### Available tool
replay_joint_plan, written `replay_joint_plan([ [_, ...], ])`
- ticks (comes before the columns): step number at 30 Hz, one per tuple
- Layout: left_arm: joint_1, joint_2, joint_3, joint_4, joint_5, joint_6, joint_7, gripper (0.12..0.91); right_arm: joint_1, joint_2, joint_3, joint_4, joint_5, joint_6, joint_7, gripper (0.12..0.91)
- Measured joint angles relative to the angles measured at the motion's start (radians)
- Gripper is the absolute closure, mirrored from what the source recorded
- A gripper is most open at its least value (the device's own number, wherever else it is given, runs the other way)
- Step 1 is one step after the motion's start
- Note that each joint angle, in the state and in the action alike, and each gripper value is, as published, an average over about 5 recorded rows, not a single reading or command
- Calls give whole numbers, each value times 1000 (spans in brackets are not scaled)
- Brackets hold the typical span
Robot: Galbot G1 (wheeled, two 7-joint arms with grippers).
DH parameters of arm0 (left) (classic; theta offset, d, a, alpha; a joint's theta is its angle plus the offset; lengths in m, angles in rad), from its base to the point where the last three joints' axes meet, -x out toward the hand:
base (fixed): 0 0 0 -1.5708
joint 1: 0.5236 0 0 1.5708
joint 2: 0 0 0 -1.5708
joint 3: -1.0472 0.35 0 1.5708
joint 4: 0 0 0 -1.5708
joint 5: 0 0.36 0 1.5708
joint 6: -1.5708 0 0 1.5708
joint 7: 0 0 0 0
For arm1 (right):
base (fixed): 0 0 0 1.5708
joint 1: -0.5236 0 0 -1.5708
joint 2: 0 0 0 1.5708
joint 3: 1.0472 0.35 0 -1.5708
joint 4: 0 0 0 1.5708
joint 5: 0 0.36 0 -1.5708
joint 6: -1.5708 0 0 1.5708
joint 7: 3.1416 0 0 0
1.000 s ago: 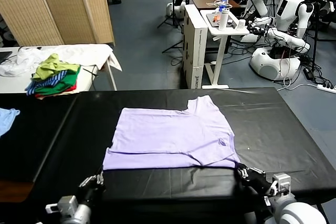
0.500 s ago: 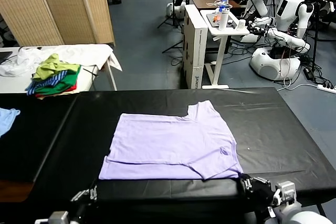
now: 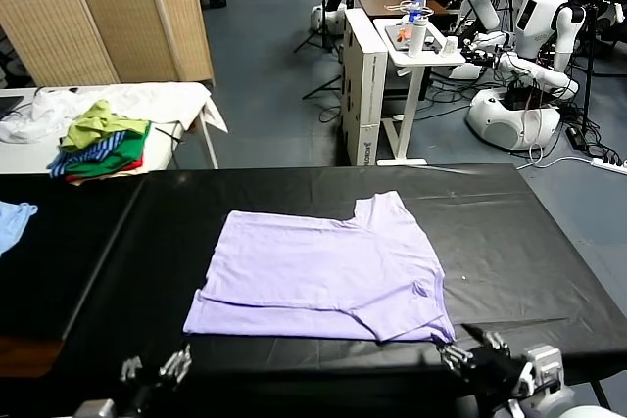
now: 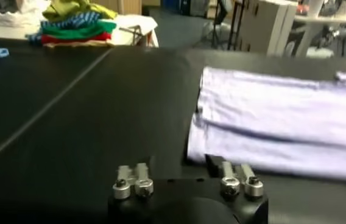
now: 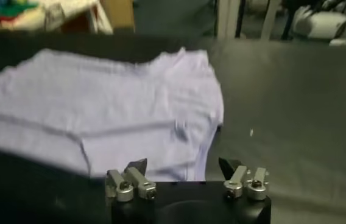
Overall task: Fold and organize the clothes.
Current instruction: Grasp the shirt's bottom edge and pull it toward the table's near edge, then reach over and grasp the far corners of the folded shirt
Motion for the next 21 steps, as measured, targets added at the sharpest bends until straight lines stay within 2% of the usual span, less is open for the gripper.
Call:
replay_joint_plan([
  [7,-221,93,42,126,-99,25,-8,123,325,18,-218,-186,2,-41,61,118],
  [14,-438,196,108,293,-236,81,-52,123,577,62,-392,-360,-12,-65,71,118],
  [21,-648,254,223,474,-282,113,-56,123,743,101,-493,-522,-33,-75,67,118],
])
